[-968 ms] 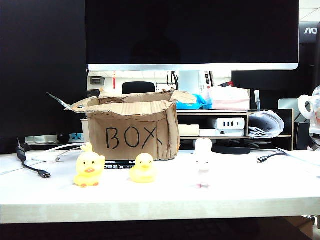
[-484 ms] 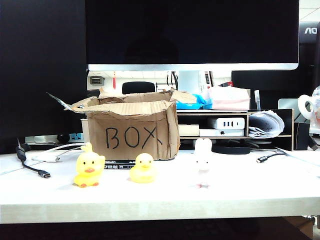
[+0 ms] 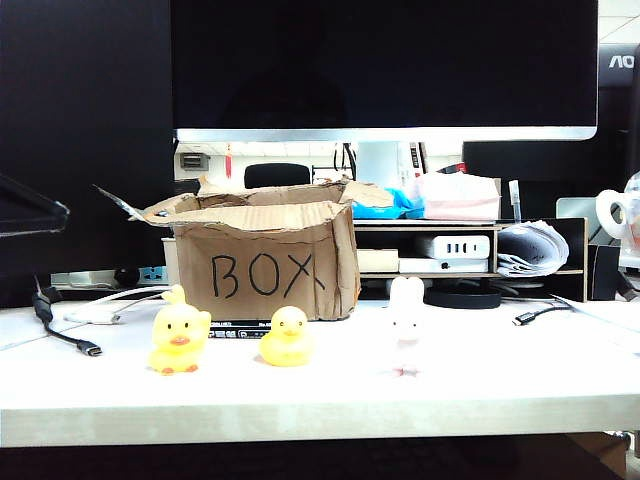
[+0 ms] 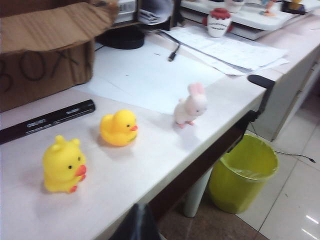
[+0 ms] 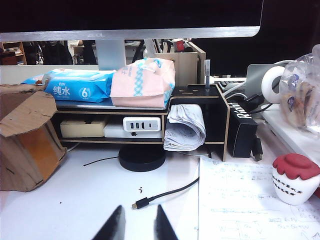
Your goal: Put the doll that is least similar in color compared to the others into the paper box.
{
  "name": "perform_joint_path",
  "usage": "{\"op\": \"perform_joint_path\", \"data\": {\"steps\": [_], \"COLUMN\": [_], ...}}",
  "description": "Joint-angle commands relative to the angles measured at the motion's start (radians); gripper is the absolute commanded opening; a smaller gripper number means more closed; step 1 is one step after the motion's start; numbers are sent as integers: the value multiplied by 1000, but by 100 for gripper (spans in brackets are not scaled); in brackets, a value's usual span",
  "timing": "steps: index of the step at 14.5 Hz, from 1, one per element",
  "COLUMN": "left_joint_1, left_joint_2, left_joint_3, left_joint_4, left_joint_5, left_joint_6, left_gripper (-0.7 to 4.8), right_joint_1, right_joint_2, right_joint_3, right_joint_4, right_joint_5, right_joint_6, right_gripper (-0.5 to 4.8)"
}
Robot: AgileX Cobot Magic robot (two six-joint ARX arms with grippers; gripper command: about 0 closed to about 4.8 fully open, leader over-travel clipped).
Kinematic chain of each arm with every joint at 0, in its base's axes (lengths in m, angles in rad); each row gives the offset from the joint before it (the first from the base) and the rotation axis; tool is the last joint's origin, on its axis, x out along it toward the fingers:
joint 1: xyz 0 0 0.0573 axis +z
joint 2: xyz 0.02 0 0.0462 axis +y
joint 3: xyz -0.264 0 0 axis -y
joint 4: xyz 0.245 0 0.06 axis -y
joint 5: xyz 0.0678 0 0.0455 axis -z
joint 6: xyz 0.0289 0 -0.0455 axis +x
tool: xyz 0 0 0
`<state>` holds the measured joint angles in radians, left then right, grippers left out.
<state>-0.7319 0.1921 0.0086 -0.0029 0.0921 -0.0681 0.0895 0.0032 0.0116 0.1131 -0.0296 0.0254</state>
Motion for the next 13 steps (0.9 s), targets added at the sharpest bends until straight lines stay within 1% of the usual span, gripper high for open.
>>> {"op": "perform_joint_path", "data": {"steps": [1, 3, 5, 6, 7, 9, 10, 11, 12, 13], "left_joint_1": [-2, -2, -2, -2, -2, -2, -2, -2, -2, -2], "left_joint_2": [64, 84, 84, 84, 84, 84, 84, 84, 84, 84], "left_joint_3": [1, 1, 1, 1, 1, 1, 1, 1, 1, 1], "left_joint_4": [10, 8, 8, 8, 8, 8, 8, 8, 8, 8], "left_joint_5": [-1, -2, -2, -2, -2, -2, -2, -2, -2, -2], "left_joint_6": [1, 1, 1, 1, 1, 1, 1, 1, 1, 1], "left_gripper": [-5, -5, -5, -5, -5, -5, -5, -5, -5, -5], "right_joint_1": [1, 2, 2, 2, 2, 2, 2, 2, 2, 2], "right_joint_2": [0, 0, 0, 0, 0, 0, 0, 0, 1, 7], "right_joint_3": [-3, -3, -3, -3, -3, -2, 5, 16, 40, 72], "right_joint_4": [10, 44, 118, 163, 172, 175, 161, 133, 66, -23], "right_joint_5": [-3, -3, -102, -129, -130, -130, -132, -160, -167, -190], "right_joint_6": [0, 2, 44, 61, 138, 246, 294, 298, 298, 296], "right_gripper": [85, 85, 85, 67, 53, 53, 53, 52, 40, -10]}}
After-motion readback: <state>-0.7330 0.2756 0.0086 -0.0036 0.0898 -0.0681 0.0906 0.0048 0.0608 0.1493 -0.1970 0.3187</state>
